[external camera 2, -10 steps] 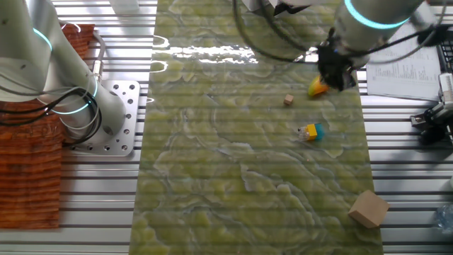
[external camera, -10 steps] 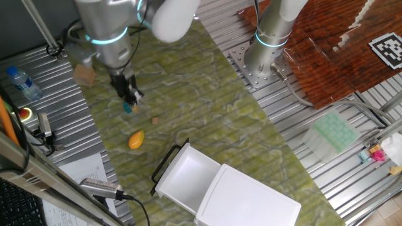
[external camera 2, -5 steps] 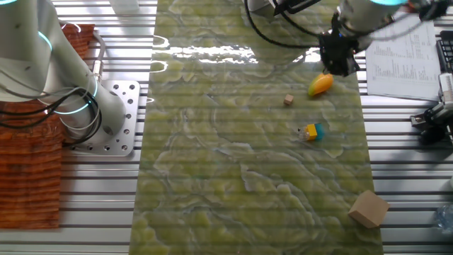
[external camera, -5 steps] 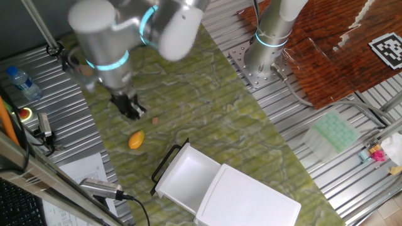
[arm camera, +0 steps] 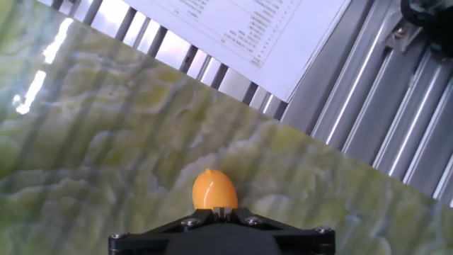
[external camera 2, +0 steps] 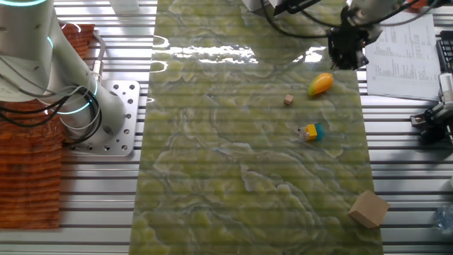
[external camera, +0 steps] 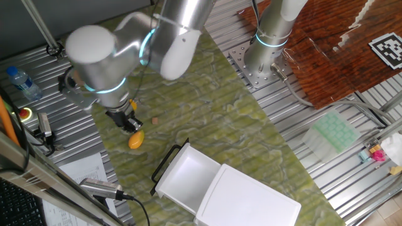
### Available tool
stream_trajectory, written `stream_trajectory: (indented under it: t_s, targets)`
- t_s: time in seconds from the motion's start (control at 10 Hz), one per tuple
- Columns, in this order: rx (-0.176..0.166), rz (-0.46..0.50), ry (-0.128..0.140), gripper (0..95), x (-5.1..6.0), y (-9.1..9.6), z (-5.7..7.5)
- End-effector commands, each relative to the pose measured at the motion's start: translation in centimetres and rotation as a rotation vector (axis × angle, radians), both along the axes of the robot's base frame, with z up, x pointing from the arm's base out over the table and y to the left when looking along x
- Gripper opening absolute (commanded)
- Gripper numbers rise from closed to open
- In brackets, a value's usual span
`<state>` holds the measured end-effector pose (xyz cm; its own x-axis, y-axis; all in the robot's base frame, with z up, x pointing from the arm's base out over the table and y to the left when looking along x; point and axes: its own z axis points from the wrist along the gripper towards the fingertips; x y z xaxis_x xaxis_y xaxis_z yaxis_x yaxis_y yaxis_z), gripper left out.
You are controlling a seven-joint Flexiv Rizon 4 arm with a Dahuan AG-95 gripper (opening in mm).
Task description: Put things in the drawer
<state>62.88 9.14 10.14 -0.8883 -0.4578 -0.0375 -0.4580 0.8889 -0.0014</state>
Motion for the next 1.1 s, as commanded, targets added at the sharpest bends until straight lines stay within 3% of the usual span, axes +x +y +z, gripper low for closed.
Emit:
stream_trajectory:
  t_s: [0.1, 0.2, 0.3, 0.7, 1.1]
  targets:
    - [0.001, 0.004, -0.002, 0.0, 0.0, 0.0, -0.2]
    - [-0.001, 0.005, -0.002, 0.0, -0.1, 0.0, -0.3]
    - [0.002, 0.011, -0.009, 19.0, -0.1, -0.1, -0.7]
    - [0.032, 0.023, -0.03, 19.0, -0.1, -0.2, -1.4]
    - [0.029, 0.033, -0.029, 19.0, -0.2, -0.2, -1.5]
